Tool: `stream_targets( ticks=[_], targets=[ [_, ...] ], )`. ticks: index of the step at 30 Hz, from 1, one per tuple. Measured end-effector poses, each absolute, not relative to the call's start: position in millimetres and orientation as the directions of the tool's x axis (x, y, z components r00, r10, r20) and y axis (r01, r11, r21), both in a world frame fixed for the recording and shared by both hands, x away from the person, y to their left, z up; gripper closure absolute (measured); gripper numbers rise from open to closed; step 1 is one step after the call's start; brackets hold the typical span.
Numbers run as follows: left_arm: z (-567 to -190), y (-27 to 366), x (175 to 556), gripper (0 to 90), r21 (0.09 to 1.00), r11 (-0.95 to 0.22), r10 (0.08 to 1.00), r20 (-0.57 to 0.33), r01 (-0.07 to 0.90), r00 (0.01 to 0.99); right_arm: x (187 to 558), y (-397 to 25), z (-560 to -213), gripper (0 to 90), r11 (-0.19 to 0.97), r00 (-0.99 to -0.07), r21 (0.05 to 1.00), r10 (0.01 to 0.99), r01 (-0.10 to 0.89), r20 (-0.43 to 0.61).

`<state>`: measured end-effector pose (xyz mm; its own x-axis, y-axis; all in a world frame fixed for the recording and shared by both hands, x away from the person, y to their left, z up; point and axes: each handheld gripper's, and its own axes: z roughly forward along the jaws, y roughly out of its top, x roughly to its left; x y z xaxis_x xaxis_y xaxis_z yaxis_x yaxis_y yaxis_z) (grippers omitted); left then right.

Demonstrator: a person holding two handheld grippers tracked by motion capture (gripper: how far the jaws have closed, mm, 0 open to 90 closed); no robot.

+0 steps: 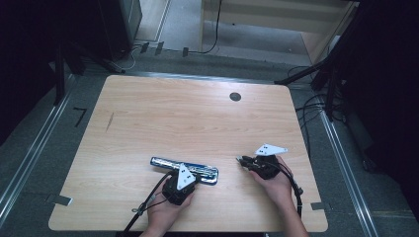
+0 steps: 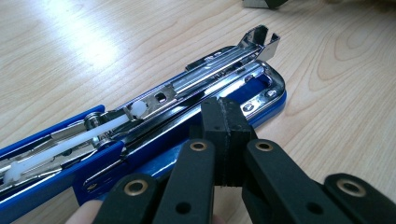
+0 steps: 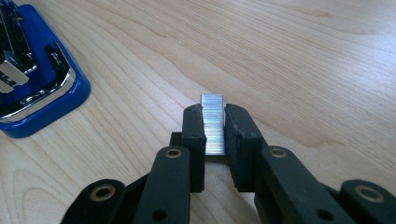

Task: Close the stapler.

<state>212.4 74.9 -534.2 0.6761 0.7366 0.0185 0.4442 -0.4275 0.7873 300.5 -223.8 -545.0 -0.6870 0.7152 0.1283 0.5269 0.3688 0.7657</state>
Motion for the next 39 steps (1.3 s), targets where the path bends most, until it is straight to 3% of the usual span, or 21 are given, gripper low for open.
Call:
stream_targets(
  ticks=[20,39],
  targets=[
    [-534.0,75.8,213.2,90.0,0.787,-0.422,0.742,0.014,0.450,0.670,283.2,-198.0,-508.6,80.1,0.381,-0.771,0.817,0.626,0.433,0.116],
    [-533.9,78.9,213.9,90.0,0.788,-0.406,0.746,-0.007,0.463,0.666,275.8,-160.0,-497.6,80.1,0.445,-0.870,0.826,0.482,0.347,0.105]
  ],
)
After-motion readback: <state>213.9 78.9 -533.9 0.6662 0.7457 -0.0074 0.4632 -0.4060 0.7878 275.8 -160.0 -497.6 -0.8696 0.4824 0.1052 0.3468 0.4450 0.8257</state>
